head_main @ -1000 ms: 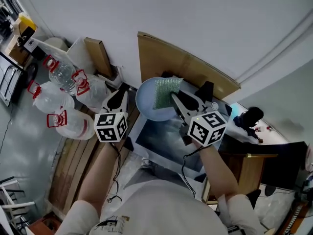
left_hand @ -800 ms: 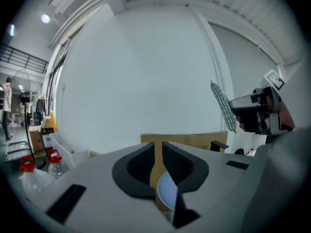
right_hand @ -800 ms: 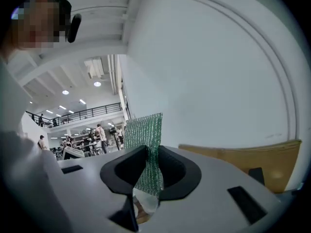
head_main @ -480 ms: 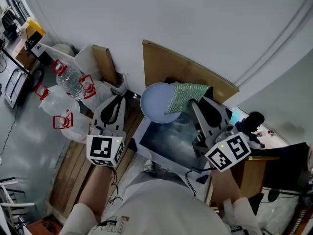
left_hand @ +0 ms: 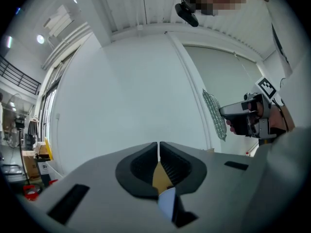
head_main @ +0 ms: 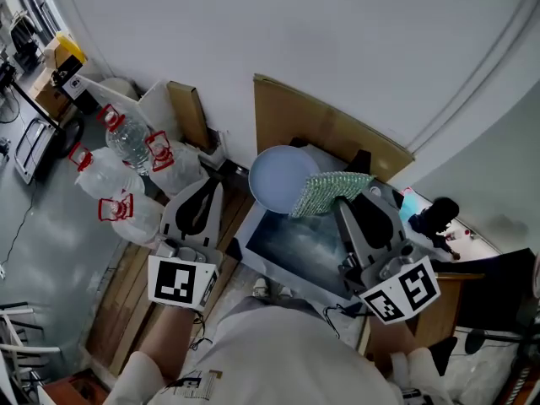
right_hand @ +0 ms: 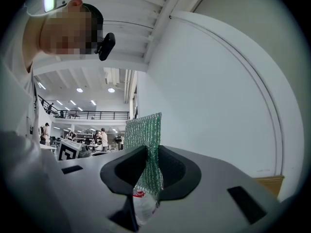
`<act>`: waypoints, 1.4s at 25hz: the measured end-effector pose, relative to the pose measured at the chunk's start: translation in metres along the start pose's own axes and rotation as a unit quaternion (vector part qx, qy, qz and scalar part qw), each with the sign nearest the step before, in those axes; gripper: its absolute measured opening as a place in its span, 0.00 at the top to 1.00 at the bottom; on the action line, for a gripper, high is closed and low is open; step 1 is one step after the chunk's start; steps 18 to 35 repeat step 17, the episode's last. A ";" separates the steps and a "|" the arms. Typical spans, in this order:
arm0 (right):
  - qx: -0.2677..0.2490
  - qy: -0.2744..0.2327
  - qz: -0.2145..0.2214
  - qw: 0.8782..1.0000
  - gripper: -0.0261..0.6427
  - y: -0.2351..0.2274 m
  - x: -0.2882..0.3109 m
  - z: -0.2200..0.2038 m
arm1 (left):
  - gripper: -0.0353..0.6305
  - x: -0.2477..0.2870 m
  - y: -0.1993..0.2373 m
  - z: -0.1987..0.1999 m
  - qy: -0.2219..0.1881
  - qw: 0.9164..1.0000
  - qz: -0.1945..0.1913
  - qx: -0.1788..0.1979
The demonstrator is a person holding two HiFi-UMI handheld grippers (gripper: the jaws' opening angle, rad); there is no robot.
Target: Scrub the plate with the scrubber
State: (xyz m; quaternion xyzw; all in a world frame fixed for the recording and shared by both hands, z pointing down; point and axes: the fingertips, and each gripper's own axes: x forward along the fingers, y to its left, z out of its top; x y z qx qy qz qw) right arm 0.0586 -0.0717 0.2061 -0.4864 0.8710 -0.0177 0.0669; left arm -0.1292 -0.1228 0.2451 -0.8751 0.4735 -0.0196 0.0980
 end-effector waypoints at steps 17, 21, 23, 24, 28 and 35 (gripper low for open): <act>-0.029 0.016 -0.011 0.999 0.81 0.021 -0.004 -0.006 | 0.91 -0.029 0.001 0.000 -0.001 1.000 -0.002 -0.003; -0.029 0.016 -0.011 0.999 0.81 0.021 -0.004 -0.006 | 0.91 -0.029 0.001 0.000 -0.001 1.000 -0.002 -0.003; -0.029 0.016 -0.011 0.999 0.81 0.021 -0.004 -0.006 | 0.91 -0.029 0.001 0.000 -0.001 1.000 -0.002 -0.003; -0.029 0.016 -0.011 0.999 0.81 0.021 -0.004 -0.006 | 0.91 -0.029 0.001 0.000 -0.001 1.000 -0.002 -0.003; -0.029 0.016 -0.011 0.999 0.81 0.021 -0.004 -0.006 | 0.91 -0.029 0.001 0.000 -0.001 1.000 -0.002 -0.003; -0.029 0.016 -0.011 0.999 0.81 0.021 -0.004 -0.006 | 0.91 -0.029 0.001 0.000 -0.001 1.000 -0.002 -0.003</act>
